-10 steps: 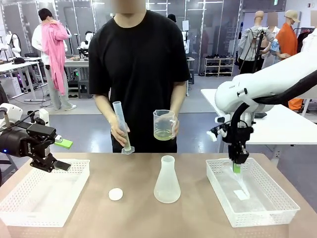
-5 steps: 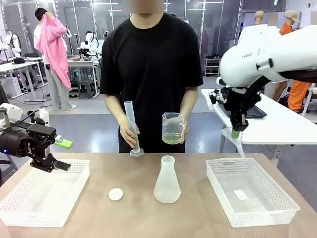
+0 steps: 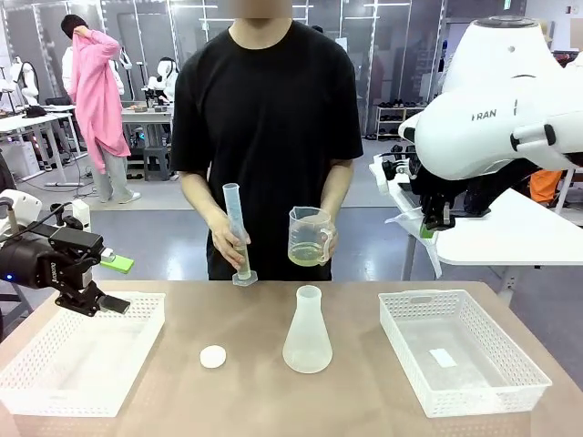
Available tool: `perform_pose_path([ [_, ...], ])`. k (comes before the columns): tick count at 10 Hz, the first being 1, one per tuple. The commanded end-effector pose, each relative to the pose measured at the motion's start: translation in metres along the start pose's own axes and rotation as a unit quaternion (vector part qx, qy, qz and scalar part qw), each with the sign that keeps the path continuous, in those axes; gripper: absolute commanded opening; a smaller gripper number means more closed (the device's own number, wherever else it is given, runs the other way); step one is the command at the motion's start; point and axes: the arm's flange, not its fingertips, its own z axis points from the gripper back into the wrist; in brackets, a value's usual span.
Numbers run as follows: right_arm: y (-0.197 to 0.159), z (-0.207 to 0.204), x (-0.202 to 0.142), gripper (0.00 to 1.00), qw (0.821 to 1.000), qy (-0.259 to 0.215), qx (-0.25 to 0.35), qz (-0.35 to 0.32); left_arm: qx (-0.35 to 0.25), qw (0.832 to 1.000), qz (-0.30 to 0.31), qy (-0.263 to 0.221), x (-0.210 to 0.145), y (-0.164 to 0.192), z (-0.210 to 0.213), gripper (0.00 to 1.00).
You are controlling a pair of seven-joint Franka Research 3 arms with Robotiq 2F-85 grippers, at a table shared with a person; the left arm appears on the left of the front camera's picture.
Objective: Prepare the solutions needed for the experiment.
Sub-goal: Pick up the Plastic Funnel and insert it into the Big flask.
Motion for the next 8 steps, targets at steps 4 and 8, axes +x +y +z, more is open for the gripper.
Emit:
perform_pose_path([
  [4, -0.013, -0.003, -0.001, 0.0, 1.0, -0.001, 0.022, -0.003, -0.01, 1.0, -0.003, -0.003, 0.001, -0.002, -0.001, 1.0],
  [8, 0.016, -0.016, 0.049, 0.06, 0.988, -0.116, -0.007, 0.105, -0.01, 1.0, -0.003, -0.003, 0.001, -0.002, -0.001, 1.0],
])
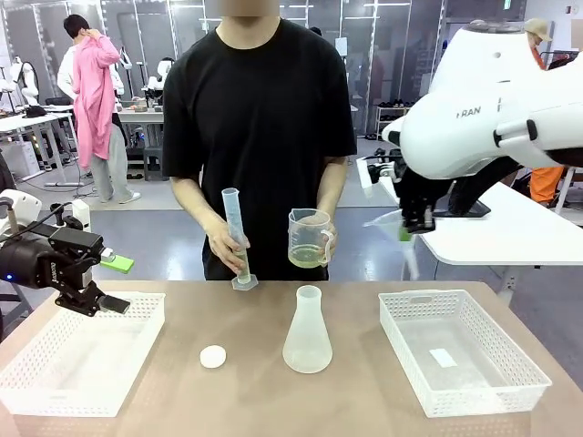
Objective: Prepare the solutions needed for the experiment.
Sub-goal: Pick up the Plastic Funnel and insert it into the Big flask.
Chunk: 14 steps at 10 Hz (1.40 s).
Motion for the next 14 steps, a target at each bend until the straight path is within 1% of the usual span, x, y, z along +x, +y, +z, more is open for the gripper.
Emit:
perform_pose_path([
  [1, 0.017, -0.005, 0.025, 0.06, 0.994, -0.08, -0.022, 0.071, -0.01, 1.0, -0.003, -0.003, 0.001, -0.002, -0.001, 1.0],
  [2, 0.025, -0.002, 0.039, 0.06, 0.99, -0.093, -0.042, 0.097, -0.01, 1.0, -0.003, -0.003, 0.001, -0.002, -0.001, 1.0],
  [3, 0.033, 0.002, 0.051, 0.06, 0.985, -0.095, -0.059, 0.13, -0.01, 1.0, -0.003, -0.003, 0.001, -0.002, -0.001, 1.0],
  [4, 0.043, 0.005, 0.065, 0.06, 0.977, -0.124, -0.067, 0.161, -0.01, 1.0, -0.003, -0.003, 0.001, -0.002, -0.001, 1.0],
  [6, 0.055, 0.009, 0.083, 0.06, 0.964, -0.146, -0.086, 0.205, -0.01, 1.0, -0.003, -0.003, 0.001, -0.002, -0.001, 1.0],
  [7, 0.059, 0.013, 0.087, 0.06, 0.96, -0.159, -0.079, 0.218, -0.01, 1.0, -0.003, -0.003, 0.001, -0.002, -0.001, 1.0],
  [8, 0.065, 0.018, 0.09, 0.06, 0.952, -0.182, -0.077, 0.235, -0.01, 1.0, -0.003, -0.003, 0.001, -0.002, -0.001, 1.0],
  [9, 0.068, 0.02, 0.091, 0.06, 0.947, -0.198, -0.074, 0.242, -0.01, 1.0, -0.003, -0.003, 0.001, -0.002, -0.001, 1.0],
  [12, 0.067, 0.011, 0.088, 0.06, 0.948, -0.197, -0.077, 0.238, -0.01, 1.0, -0.003, -0.003, 0.001, -0.002, -0.001, 1.0],
  [14, 0.065, 0.002, 0.085, 0.06, 0.945, -0.209, -0.074, 0.239, -0.01, 1.0, -0.003, -0.003, 0.001, -0.002, -0.001, 1.0],
])
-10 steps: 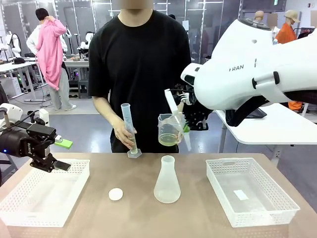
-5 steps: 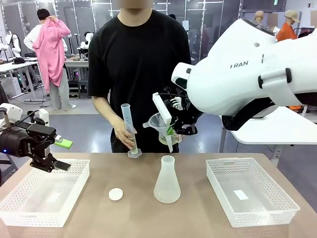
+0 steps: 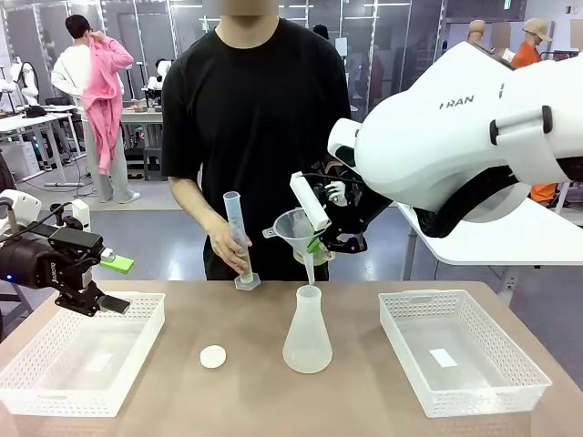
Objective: Prepare the solutions needed for the experiment.
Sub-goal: Pick up the Plastic Funnel and insert it into the Big flask.
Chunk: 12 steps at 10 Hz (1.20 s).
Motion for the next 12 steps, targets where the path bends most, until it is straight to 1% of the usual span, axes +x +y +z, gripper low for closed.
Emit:
perform_pose_path([
  [1, 0.003, -0.009, -0.012, 0.06, 1.0, -0.024, -0.009, 0.005, -0.01, 1.0, -0.003, -0.003, 0.001, -0.002, -0.001, 1.0],
  [5, 0.004, -0.023, -0.023, 0.06, 1.0, -0.021, -0.001, -0.003, -0.01, 1.0, -0.003, -0.003, 0.001, -0.002, -0.001, 1.0],
  [6, 0.004, -0.027, -0.025, 0.06, 0.999, -0.032, -0.001, -0.003, -0.01, 1.0, -0.003, -0.003, 0.001, -0.002, -0.001, 1.0],
  [8, 0.003, -0.036, -0.031, 0.06, 0.999, -0.04, -0.001, -0.006, -0.01, 1.0, -0.003, -0.003, 0.001, -0.002, -0.001, 1.0],
  [12, 0.007, -0.055, -0.034, 0.06, 0.999, -0.049, 0.018, -0.009, -0.01, 1.0, -0.003, -0.003, 0.001, -0.002, -0.001, 1.0],
])
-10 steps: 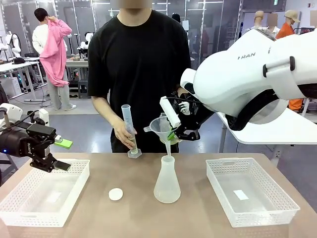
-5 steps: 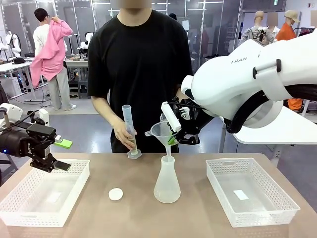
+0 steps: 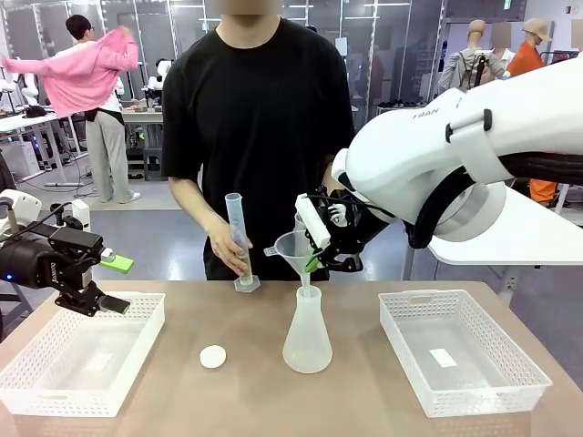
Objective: Prepare the solutions needed for the experiment.
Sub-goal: Pick up the Plastic Funnel and insert it into the Big flask.
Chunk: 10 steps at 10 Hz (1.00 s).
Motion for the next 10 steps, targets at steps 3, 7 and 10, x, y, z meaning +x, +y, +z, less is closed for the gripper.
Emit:
perform_pose_path([
  [3, 0.006, -0.021, -0.012, 0.06, 1.0, -0.008, 0.011, 0.006, -0.01, 1.0, -0.003, -0.003, 0.001, -0.002, -0.001, 1.0],
  [7, 0.011, -0.021, -0.014, 0.11, 1.0, -0.009, 0.013, 0.001, -0.01, 1.0, -0.003, -0.003, 0.001, -0.002, -0.001, 1.0],
  [10, 0.013, -0.021, -0.015, 0.46, 1.0, -0.013, 0.016, -0.013, -0.01, 1.0, -0.003, -0.003, 0.001, -0.002, -0.001, 1.0],
])
